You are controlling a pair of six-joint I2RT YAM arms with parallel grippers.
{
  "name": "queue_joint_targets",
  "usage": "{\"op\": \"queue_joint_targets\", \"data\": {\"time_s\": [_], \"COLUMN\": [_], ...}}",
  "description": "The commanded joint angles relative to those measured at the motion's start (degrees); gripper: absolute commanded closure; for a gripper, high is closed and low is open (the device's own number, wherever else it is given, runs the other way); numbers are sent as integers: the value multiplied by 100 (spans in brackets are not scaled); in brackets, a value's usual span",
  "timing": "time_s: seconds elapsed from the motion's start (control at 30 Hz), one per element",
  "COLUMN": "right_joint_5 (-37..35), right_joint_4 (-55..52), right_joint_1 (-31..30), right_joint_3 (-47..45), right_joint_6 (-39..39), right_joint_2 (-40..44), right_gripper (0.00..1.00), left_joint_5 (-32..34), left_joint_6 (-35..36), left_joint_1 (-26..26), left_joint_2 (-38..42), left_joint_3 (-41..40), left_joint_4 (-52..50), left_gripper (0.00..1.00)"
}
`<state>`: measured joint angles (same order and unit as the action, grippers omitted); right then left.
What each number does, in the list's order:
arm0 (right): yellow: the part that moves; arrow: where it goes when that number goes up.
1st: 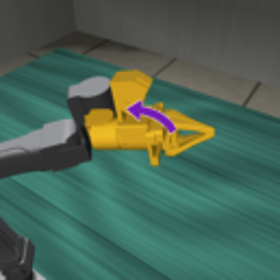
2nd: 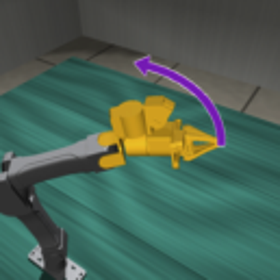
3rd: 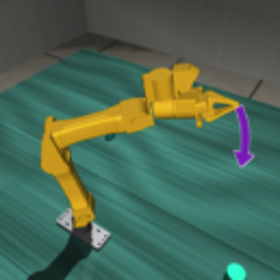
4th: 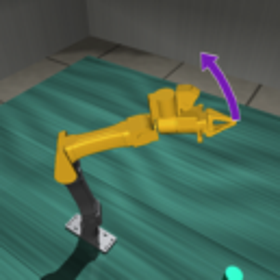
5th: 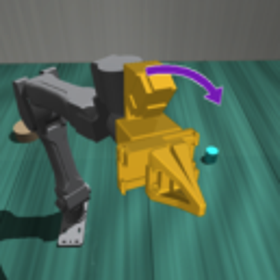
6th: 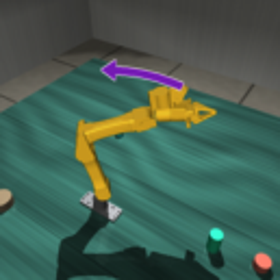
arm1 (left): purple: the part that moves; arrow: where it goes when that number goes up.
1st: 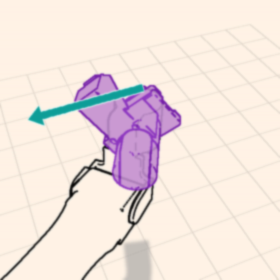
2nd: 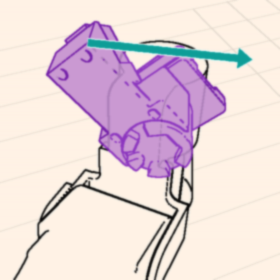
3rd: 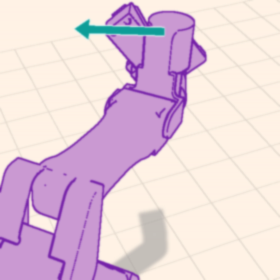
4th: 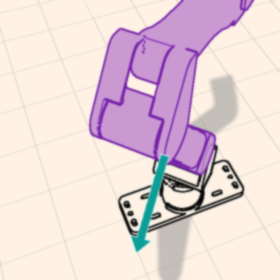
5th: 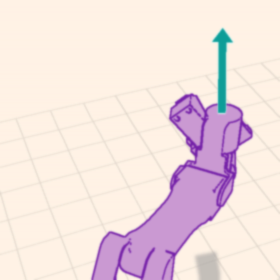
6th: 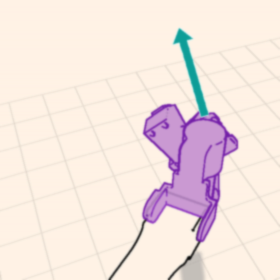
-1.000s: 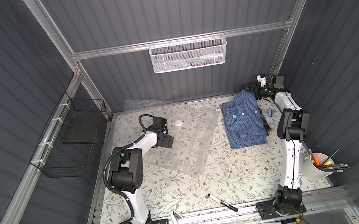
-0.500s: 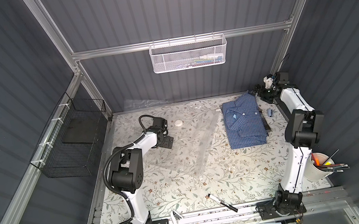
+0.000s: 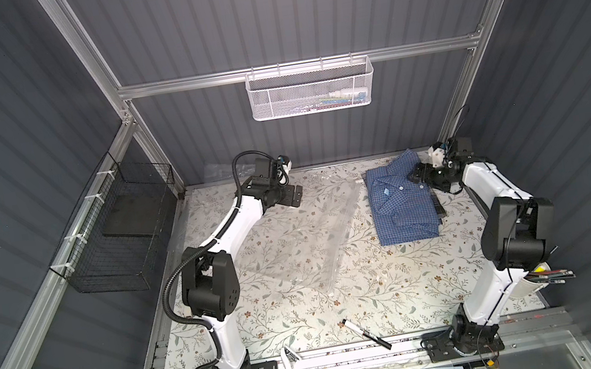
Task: Take the shirt out of the vacuum bag
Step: Adjust the shirt at the center of the board.
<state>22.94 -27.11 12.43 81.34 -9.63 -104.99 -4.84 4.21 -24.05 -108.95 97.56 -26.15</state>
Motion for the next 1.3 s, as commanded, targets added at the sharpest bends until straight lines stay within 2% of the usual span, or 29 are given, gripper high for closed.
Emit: {"op": "queue_joint_targets", "data": {"time_s": [0.0,0.13,0.33,0.47,0.63,0.9,1.03,1.27], "right_joint_5": [235,316,508,529,219,-96,57,618], "right_joint_4": [120,325,882,938,857,786,866,1256], "right_joint_1": [73,161,583,593,638,771,773,760], "right_joint_3": [-662,-1591,-2479,-2500,-2361,-2340,-2256,-2181], "right_joint_6": [-98,-313,-742,-742,-566,-309,-186,97], "right_joint_2": [414,857,1199,1008,746,955,740,449], "right_gripper": [11,12,16,17,17,15,15,27], "left_joint_5": [-797,-1254,-1360,-1319,-1283,-1283,-1298,-1250], "left_joint_6": [-140,-303,-293,-198,-170,-171,-167,-192], "left_joint_1": [-234,-319,-316,-310,-310,-267,-240,-162], "left_joint_2": [-81,-327,-286,-257,-234,-266,-344,-359], "left_joint_3": [338,453,235,151,37,-116,-192,-393], "left_joint_4": [-216,-52,65,30,34,104,130,179], "left_gripper": [1,1,1,1,1,1,1,2]}}
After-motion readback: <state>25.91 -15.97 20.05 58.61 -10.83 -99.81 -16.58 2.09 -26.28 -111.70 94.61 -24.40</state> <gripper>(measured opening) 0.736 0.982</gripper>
